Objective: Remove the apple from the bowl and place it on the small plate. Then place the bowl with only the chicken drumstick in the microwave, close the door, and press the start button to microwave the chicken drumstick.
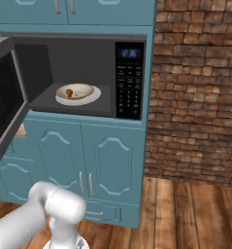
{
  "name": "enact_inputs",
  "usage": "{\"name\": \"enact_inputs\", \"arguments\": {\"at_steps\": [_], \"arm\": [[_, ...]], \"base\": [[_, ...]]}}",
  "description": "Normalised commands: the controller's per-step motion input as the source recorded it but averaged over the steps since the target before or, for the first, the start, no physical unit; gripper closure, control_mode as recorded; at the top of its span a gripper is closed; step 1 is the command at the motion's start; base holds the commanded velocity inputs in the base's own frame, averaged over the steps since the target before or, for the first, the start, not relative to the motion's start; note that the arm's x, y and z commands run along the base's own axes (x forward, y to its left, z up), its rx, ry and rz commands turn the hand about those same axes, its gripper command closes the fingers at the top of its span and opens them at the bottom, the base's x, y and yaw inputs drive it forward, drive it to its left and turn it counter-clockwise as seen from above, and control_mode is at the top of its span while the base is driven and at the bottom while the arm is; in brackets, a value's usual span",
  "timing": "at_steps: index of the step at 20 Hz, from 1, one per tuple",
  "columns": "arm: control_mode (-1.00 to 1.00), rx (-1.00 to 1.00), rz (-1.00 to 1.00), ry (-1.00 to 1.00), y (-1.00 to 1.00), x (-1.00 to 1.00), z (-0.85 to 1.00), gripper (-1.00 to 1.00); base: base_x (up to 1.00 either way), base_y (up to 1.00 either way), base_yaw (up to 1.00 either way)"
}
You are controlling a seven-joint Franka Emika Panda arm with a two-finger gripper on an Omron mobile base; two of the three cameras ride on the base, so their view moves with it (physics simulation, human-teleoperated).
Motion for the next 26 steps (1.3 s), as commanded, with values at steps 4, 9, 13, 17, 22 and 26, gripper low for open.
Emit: {"name": "enact_inputs", "arguments": {"at_steps": [4,9,13,17,22,26], "arm": [[-1.00,0.07,-0.18,-0.09,-1.00,-0.01,0.19,-1.00],[-1.00,0.07,-0.09,-0.07,-1.00,0.13,0.15,-1.00],[-1.00,0.10,0.00,-0.09,-0.93,0.37,0.01,-1.00],[-1.00,0.09,0.02,-0.09,-0.70,0.56,0.00,-1.00],[-1.00,0.05,0.07,-0.06,-0.24,0.79,0.08,-1.00],[-1.00,0.02,0.08,-0.03,0.00,0.92,0.11,-1.00]], "base": [[0.00,0.00,0.00],[0.00,0.00,0.00],[0.00,0.00,0.00],[0.00,0.00,0.00],[0.00,0.00,0.00],[0.00,0.00,0.00]]}}
